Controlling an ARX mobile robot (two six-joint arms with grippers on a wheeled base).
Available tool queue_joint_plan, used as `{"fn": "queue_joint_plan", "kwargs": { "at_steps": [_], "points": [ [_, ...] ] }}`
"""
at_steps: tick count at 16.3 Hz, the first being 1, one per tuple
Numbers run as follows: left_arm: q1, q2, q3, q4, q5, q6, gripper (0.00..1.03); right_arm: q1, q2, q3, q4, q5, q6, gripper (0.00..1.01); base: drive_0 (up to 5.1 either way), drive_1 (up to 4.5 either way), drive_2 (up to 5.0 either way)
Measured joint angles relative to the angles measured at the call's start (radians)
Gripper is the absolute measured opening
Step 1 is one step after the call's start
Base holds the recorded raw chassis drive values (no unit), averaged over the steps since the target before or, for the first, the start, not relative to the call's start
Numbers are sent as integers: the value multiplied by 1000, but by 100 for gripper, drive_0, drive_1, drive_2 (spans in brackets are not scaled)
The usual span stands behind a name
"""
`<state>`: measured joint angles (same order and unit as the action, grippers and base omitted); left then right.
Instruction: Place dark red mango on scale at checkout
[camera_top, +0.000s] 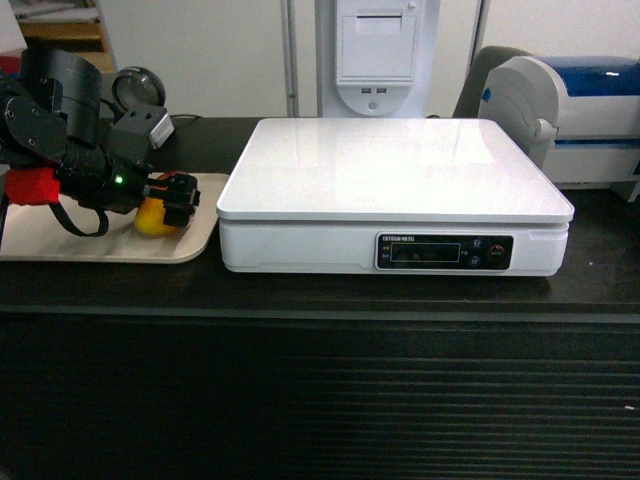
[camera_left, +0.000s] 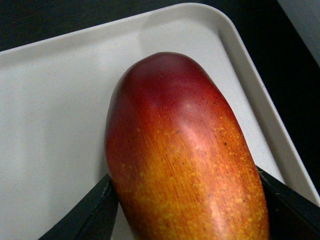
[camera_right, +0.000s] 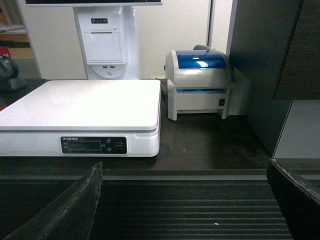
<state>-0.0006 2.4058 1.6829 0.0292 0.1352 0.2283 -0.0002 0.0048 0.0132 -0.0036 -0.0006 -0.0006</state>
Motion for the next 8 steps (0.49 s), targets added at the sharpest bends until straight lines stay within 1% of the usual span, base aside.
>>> {"fn": "queue_joint_plan", "kwargs": {
  "at_steps": [1, 2, 3, 5, 8],
  "points": [
    [0, 0, -3, 3, 0, 7, 67, 0, 0, 0, 0, 0, 0, 98, 0, 0, 0],
    [0, 0, -7, 9, 0, 8, 63, 0, 0, 0, 0, 0, 0, 98, 0, 0, 0],
    [0, -7, -14, 12, 0, 8, 61, 0, 0, 0, 0, 0, 0, 98, 0, 0, 0],
    [0, -35, -40, 13, -8, 9, 61, 0, 0, 0, 0, 0, 0, 98, 0, 0, 0],
    [-8, -146, -69, 32, -27, 3, 60, 0, 0, 0, 0, 0, 0, 98, 0, 0, 0]
  ]
}}
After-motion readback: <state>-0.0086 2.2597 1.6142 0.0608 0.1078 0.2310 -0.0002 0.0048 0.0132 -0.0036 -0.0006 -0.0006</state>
